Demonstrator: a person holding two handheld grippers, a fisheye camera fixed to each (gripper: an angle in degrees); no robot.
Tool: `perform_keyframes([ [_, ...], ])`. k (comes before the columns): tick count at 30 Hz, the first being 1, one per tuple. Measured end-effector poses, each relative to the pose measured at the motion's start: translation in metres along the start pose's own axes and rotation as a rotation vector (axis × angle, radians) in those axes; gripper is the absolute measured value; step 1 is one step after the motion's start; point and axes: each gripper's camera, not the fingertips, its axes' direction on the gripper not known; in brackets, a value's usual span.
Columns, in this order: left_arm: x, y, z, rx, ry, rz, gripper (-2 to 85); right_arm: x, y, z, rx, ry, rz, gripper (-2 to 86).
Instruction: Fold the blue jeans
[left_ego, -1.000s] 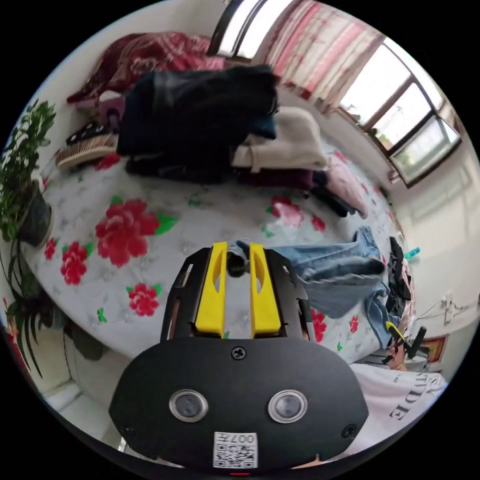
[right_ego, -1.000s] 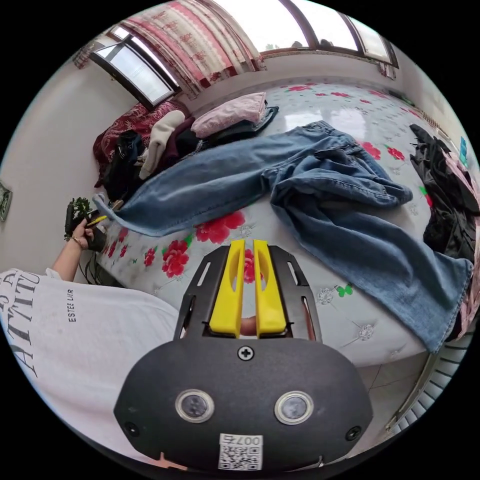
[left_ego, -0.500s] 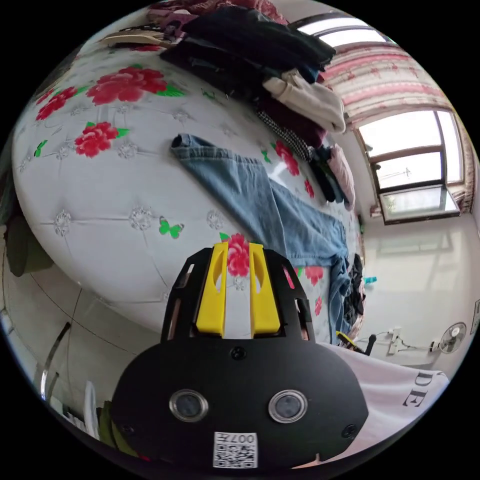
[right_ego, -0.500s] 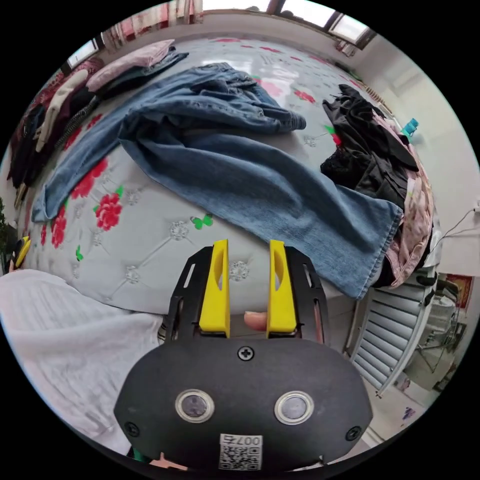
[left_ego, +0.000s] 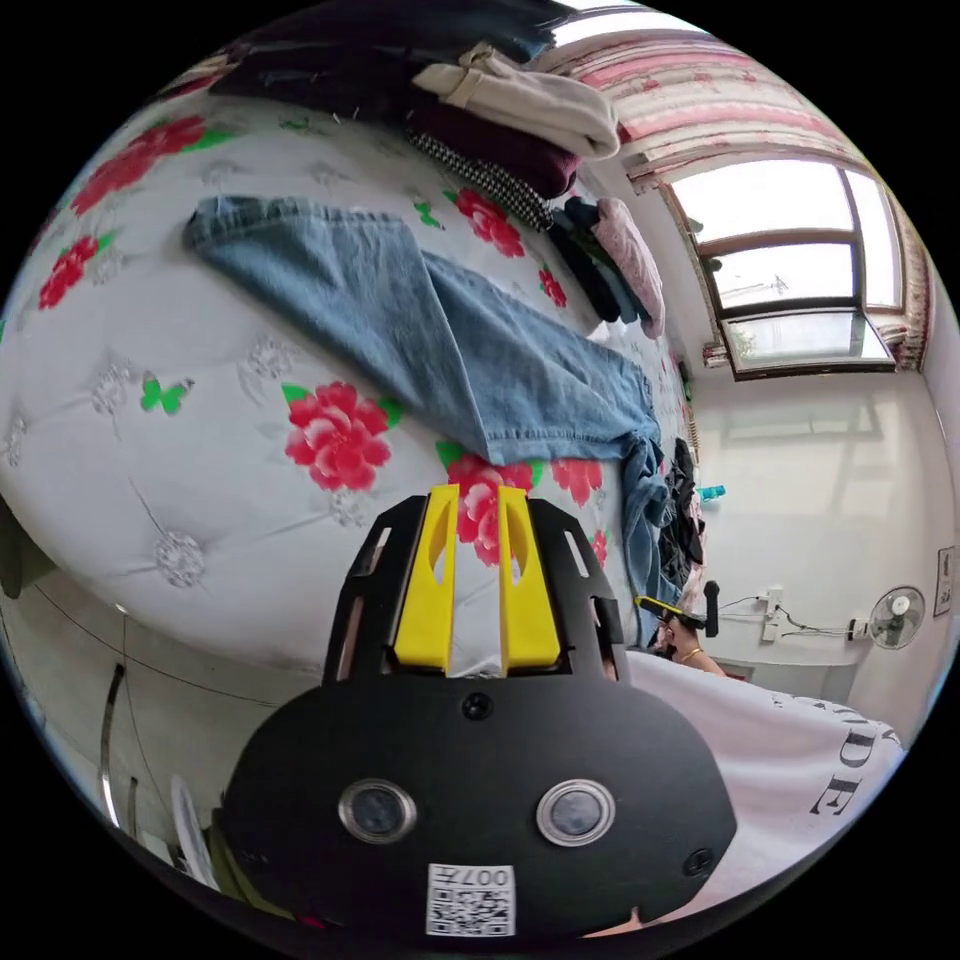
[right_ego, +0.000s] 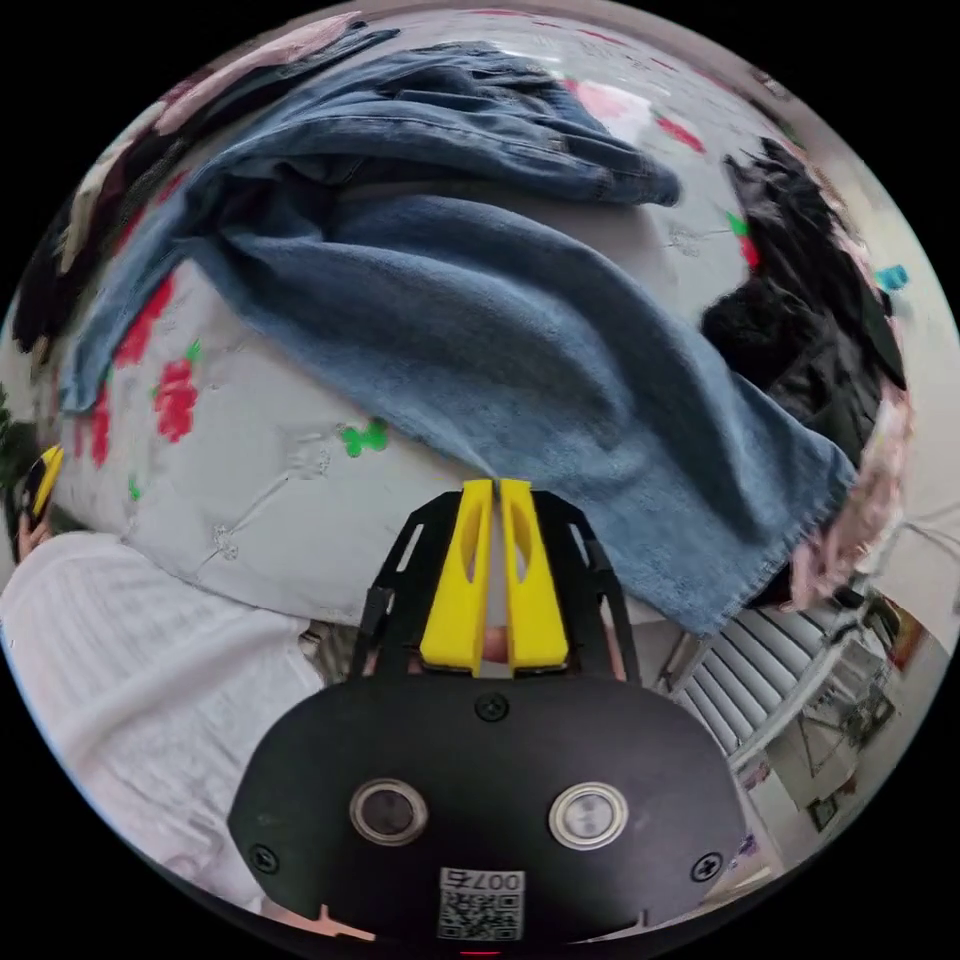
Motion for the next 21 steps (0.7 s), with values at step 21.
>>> perform_keyframes([
  [21, 0.013, 0.072, -0.030, 0.051, 0.172, 0.125, 7.3, 0.058, 0.028, -0.237, 0.607, -1.437, -0.633, -0.3],
])
